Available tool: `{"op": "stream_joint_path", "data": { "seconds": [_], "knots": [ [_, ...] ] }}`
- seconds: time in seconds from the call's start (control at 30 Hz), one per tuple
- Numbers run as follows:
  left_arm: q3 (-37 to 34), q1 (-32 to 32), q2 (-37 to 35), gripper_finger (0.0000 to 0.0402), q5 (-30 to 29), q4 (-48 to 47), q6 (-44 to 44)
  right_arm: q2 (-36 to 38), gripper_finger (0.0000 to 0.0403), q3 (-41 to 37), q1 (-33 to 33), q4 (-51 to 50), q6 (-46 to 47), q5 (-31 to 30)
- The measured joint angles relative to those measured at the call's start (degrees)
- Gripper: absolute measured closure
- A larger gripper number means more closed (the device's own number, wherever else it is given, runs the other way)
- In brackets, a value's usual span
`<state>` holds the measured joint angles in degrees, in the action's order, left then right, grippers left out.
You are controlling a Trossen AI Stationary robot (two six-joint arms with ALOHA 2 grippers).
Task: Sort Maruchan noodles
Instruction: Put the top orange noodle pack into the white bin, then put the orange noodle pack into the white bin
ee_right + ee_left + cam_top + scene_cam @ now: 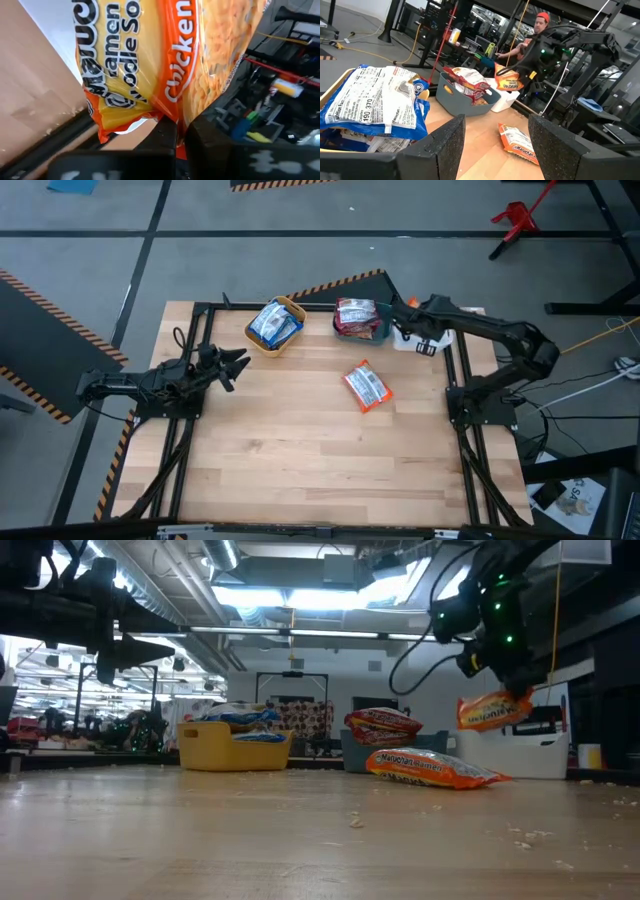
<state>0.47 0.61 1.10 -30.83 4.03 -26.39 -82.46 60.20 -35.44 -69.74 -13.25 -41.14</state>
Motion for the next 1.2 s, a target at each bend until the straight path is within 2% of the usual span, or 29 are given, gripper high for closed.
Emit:
{"op": "stream_joint_path", "data": {
  "seconds": [0.2, 0.6, 0.7, 0.83, 0.93, 1.07, 1.13, 1.2],
  "knots": [
    [0.0, 0.0, 0.0, 0.0189, 0.0, 0.0, 0.0, -4.5, 0.0403, 0.0, 0.0, 1.1, -3.9, -2.9],
    [0.0, 0.0, 0.0, 0.0189, 0.0, 0.0, 0.0, -6.5, 0.0375, 0.0, 0.0, 4.3, -12.4, -0.1],
    [0.0, 0.0, 0.0, 0.0189, 0.0, 0.0, 0.0, -6.5, 0.0350, 0.0, -0.7, 4.4, -12.6, 1.8],
    [0.0, 0.0, 0.0, 0.0189, 0.0, 0.0, 0.0, -6.5, 0.0296, 0.0, -2.8, 4.3, -12.1, 4.7],
    [0.0, 0.0, 0.0, 0.0189, 0.0, 0.0, 0.0, -6.5, 0.0256, 0.0, -4.4, 4.3, -10.3, 3.5],
    [0.0, 0.0, 0.0, 0.0189, 0.0, 0.0, 0.0, -6.5, 0.0223, 0.8, -5.8, 3.0, -7.3, 3.2],
    [0.0, 0.0, 0.0, 0.0189, 0.0, 0.0, 0.0, -6.5, 0.0215, 2.1, -5.9, 2.6, -5.6, 6.2],
    [0.0, 0.0, 0.0, 0.0189, 0.0, 0.0, 0.0, -6.0, 0.0213, 3.5, -5.9, 2.2, -4.8, 13.0]
  ]
}}
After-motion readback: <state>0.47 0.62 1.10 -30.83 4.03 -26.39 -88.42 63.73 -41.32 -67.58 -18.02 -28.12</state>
